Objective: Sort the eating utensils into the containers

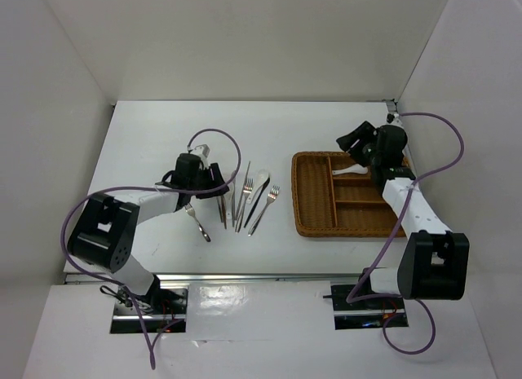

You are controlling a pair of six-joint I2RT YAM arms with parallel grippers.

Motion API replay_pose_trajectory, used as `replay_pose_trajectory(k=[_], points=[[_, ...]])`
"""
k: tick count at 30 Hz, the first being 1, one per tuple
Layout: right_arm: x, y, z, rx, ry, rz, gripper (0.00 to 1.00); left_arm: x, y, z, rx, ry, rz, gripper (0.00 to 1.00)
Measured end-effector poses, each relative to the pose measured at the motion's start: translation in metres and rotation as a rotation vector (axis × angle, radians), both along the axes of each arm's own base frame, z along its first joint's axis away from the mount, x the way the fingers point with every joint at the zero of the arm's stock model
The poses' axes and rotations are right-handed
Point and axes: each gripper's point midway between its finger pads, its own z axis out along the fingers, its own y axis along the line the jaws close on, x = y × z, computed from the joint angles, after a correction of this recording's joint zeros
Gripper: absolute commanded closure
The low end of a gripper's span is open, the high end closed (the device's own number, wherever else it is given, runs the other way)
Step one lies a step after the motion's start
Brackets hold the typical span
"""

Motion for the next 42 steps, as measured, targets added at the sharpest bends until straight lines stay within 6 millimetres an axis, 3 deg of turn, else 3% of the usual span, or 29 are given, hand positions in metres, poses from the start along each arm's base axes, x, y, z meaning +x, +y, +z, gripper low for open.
replay_pose_trajectory(k=[8,15,25,29,30,37,42], points=[[-0.012,0.019,-0.003,-0.006,-0.019,0.135,0.37,0.009,-0.003,-0.012,-0.040,0.034,-0.014,0.41],[-0.014,0.023,0.005,-0.016,-0.050,0.166,0.37,0.018,-0.012,-0.013,-0.067,0.030,-0.042,0.49],[-0.015,0.025,0.006,-0.018,-0.055,0.186,0.37,0.021,-0.014,-0.021,-0.067,0.046,-0.047,0.51],[-0.015,0.027,0.006,-0.015,-0.056,0.195,0.37,0.026,-0.015,-0.023,-0.068,0.050,-0.047,0.62],[-0.016,0.027,0.006,-0.014,-0.056,0.196,0.37,0.027,-0.015,-0.025,-0.068,0.054,-0.046,0.72],[-0.018,0.032,0.007,-0.007,-0.061,0.229,0.37,0.032,-0.018,-0.024,-0.083,0.050,-0.059,0.92],[-0.023,0.045,0.011,0.004,-0.082,0.313,0.37,0.032,-0.018,-0.024,-0.090,0.052,-0.060,0.93]])
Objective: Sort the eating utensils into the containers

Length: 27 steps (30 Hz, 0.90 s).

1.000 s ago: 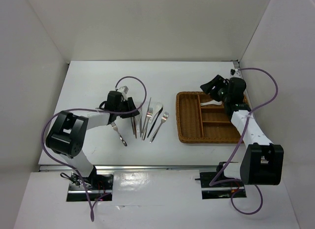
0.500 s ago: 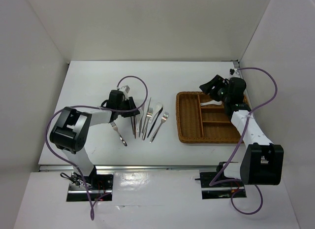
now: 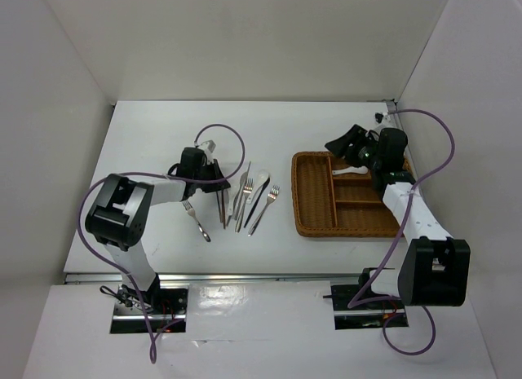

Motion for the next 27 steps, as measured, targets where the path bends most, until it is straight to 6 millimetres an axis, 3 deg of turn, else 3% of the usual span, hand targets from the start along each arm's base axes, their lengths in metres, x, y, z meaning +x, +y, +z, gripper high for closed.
replay_pose_trajectory(k=[3,5,11,16,21,27], points=[[-0.005,0.017,0.002,-0.004,-0.014,0.074,0.37,-0.001,0.000,0.004,-0.007,0.000,0.000,0.93],[-0.012,0.038,0.002,-0.006,-0.020,0.147,0.36,-0.001,-0.001,0.015,-0.022,-0.012,0.000,0.93],[-0.041,0.119,-0.001,0.003,-0.035,0.394,0.32,0.000,-0.008,0.090,-0.134,-0.154,0.013,0.93],[-0.066,0.183,-0.021,-0.003,0.008,0.563,0.32,-0.004,-0.018,0.144,-0.214,-0.279,0.026,0.93],[-0.081,0.222,-0.023,-0.010,0.015,0.654,0.29,-0.018,-0.040,0.147,-0.258,-0.276,0.037,0.92],[-0.077,0.239,-0.015,-0.017,-0.022,0.665,0.28,-0.032,-0.054,0.135,-0.260,-0.237,0.067,0.92]])
